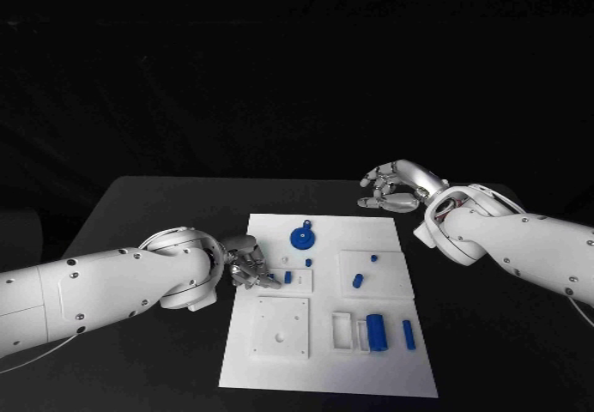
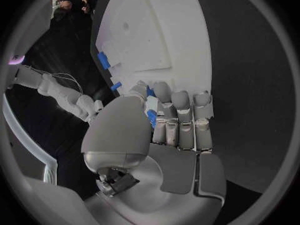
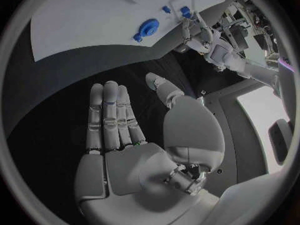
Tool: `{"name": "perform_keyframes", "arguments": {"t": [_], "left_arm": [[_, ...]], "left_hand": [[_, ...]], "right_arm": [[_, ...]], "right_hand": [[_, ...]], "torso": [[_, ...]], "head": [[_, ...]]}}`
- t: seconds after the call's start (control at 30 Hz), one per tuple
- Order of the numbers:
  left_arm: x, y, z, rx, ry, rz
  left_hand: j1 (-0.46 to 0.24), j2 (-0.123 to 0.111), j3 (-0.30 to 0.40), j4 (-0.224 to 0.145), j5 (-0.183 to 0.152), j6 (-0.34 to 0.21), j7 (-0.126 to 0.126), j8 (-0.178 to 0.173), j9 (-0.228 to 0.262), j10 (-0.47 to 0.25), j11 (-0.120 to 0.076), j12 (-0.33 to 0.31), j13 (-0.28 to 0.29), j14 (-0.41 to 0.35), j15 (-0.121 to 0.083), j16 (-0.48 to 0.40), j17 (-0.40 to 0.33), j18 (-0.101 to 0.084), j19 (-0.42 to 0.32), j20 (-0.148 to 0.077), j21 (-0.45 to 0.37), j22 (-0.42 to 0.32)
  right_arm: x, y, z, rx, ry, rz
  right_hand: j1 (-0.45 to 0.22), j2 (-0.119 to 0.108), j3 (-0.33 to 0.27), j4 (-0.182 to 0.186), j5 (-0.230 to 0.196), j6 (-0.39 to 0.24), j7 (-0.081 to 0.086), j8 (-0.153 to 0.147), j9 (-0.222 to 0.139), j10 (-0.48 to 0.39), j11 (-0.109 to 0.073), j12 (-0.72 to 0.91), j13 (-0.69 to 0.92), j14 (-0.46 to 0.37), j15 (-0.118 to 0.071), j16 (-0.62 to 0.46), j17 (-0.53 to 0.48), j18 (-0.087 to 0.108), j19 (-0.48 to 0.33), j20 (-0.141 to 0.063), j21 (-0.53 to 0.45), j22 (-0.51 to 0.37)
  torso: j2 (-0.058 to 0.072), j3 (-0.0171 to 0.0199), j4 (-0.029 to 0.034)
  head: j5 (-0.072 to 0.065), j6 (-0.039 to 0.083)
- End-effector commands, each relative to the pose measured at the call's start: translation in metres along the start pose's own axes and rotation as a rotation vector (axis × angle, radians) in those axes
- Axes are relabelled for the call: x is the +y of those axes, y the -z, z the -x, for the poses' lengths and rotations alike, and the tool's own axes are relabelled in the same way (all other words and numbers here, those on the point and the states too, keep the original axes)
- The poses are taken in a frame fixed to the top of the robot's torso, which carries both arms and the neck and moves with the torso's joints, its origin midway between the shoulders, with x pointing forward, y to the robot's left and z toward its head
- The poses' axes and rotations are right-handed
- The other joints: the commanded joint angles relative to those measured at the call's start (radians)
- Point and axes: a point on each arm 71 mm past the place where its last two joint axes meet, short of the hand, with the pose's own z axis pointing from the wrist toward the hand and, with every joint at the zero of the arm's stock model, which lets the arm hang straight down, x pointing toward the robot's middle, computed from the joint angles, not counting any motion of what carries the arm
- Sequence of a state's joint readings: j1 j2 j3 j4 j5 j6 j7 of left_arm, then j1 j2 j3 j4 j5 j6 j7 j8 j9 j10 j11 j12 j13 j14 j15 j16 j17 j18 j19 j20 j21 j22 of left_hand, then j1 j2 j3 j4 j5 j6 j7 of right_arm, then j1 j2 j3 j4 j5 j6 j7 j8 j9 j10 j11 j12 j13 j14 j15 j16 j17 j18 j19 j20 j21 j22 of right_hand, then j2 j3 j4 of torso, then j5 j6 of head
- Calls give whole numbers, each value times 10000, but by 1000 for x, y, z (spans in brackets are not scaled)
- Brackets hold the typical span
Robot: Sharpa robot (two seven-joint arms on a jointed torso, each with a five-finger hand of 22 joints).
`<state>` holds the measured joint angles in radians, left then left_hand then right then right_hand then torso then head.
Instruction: Assemble the parts on the task board
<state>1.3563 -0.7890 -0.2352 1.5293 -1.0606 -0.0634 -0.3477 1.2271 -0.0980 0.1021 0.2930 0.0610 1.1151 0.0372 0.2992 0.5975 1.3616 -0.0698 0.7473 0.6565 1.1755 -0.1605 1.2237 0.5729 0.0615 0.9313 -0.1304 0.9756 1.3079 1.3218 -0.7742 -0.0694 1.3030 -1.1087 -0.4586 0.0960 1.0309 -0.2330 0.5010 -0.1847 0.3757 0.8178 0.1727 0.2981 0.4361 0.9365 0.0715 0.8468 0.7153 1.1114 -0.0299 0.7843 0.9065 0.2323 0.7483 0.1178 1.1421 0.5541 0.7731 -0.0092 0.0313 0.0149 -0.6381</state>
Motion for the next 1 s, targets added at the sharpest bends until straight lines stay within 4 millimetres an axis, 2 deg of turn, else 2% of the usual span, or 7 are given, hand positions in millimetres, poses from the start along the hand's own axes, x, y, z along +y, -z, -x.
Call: {"name": "perform_keyframes", "arguments": {"t": [0.03,0.33,0.43,0.6,0.67,0.73,1.0], "left_arm": [[2,-1,-6,257,-186,238],[4,-2,-5,294,-207,394],[5,-2,-5,274,-229,436],[5,-2,-5,259,-231,467],[5,-2,-5,275,-236,476],[5,-2,-5,300,-234,466],[5,0,-6,367,-24,422]], "left_hand": [[-48,73,-46,3,52,18,41,-34,-52,95,7,23,9,49,7,53,10,-18,65,-1184,-7,60],[347,505,-162,-28,216,33,47,-84,-94,89,8,8,29,41,1,42,22,-13,57,-1197,-31,108],[660,683,-330,-23,767,16,55,-117,-112,78,28,3,48,27,10,38,33,-30,37,-1188,-37,143],[936,898,-466,-38,950,16,64,-132,-119,71,26,-1,63,21,13,37,44,-36,26,-1186,-44,160],[1228,1124,-585,-56,1375,-12,77,-153,-123,55,36,-5,78,5,17,37,54,-43,-3,-1182,-47,175],[1362,1169,-706,-47,1643,-26,84,-164,-124,45,45,-7,88,-7,22,34,60,-52,-19,-1176,-45,181],[1881,1282,-993,-67,3178,-90,109,-210,-126,7,71,-17,125,-47,34,25,80,-71,-81,-1163,-51,183]], "right_arm": [[1,0,-1,63,0,82],[0,1,0,73,1,72],[1,1,-1,87,-3,72],[1,1,-1,96,-8,80],[1,1,-1,98,-8,81],[1,1,-1,101,-8,79],[0,1,-1,109,-6,67]], "right_hand": [[-43,35,-21,64,58,-8,80,45,16,-96,5,68,-17,60,44,-66,11,200,-18,62,-50,16],[-42,36,-22,64,60,-7,79,46,16,-96,5,73,-23,61,43,-67,12,203,-17,64,-51,19],[-43,36,-23,65,60,-7,79,47,16,-95,5,74,-25,62,43,-68,13,203,-16,65,-52,20],[-46,36,-25,68,62,-6,79,48,16,-95,5,78,-29,63,43,-68,13,204,-15,66,-52,22],[-48,36,-27,70,63,-6,79,48,16,-94,5,80,-31,64,43,-68,14,205,-15,68,-53,23],[-50,37,-27,71,65,-6,79,48,16,-94,5,81,-33,65,43,-68,14,205,-14,68,-53,24],[-71,51,-29,96,87,-5,79,51,15,-93,4,94,-49,70,43,-71,17,209,-10,76,-58,31]], "torso": [[0,-1,-3],[1,0,1],[-2,-2,1],[0,-3,2],[-2,-3,-2],[-3,-4,-4],[0,-8,1]], "head": [[-7,8],[-19,5],[-24,6],[-17,-3],[-20,-6],[-22,-6],[-25,-7]]}}
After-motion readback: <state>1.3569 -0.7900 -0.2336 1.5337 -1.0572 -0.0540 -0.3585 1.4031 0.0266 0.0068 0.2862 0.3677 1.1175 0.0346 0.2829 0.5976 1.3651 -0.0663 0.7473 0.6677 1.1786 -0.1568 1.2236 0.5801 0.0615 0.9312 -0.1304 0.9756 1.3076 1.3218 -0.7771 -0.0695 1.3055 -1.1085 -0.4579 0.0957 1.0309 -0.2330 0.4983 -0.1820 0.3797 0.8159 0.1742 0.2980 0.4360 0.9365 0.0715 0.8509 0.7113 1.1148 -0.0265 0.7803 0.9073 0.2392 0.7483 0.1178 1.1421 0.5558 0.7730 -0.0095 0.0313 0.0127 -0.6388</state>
